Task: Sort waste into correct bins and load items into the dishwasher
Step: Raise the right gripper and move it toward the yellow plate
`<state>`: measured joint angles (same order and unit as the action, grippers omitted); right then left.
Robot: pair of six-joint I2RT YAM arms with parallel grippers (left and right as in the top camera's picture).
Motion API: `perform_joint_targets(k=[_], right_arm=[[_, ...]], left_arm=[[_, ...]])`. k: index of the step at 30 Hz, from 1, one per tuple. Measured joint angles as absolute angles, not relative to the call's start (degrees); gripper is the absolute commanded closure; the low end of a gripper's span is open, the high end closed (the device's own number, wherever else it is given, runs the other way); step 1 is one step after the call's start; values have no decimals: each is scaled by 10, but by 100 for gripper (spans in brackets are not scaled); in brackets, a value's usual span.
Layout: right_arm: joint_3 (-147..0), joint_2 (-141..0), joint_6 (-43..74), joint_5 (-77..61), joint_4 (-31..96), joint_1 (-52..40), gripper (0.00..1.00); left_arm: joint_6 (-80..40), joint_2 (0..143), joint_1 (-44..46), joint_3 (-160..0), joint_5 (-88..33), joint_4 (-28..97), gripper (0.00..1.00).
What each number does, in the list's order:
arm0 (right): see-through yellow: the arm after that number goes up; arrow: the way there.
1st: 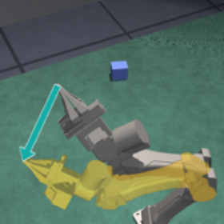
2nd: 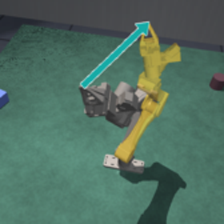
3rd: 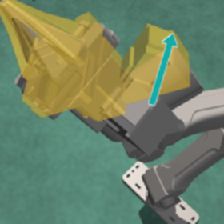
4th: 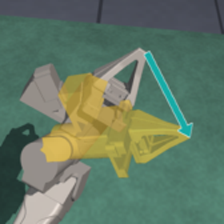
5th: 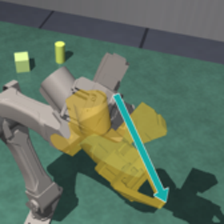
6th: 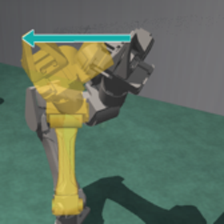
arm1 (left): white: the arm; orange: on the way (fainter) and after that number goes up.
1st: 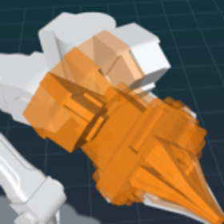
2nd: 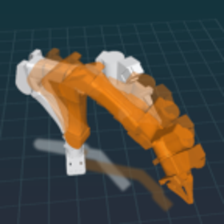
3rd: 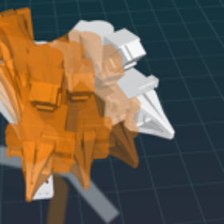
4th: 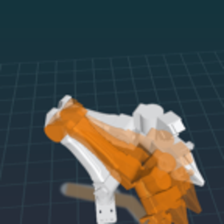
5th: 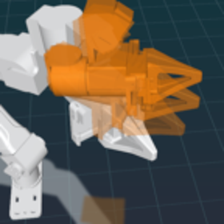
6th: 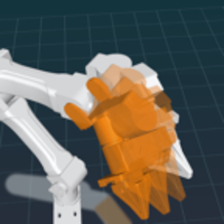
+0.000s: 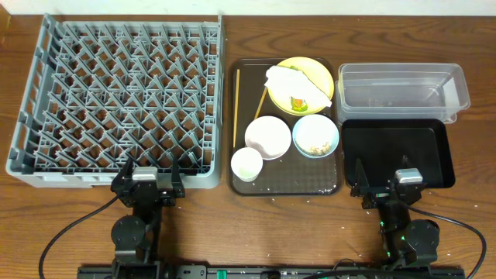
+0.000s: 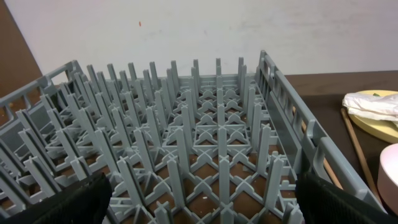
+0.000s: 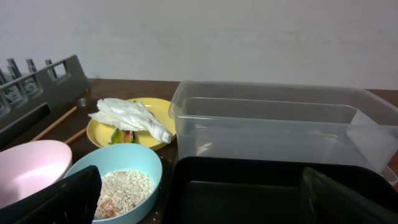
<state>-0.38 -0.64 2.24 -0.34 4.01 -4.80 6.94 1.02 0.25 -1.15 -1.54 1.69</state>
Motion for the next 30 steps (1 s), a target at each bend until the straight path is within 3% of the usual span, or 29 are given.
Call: perform_joint_targets(k=[30], right_arm=[[-4, -6, 22, -2, 40, -48, 1]], left_arm=[[75, 10, 3, -11, -15, 17, 4]])
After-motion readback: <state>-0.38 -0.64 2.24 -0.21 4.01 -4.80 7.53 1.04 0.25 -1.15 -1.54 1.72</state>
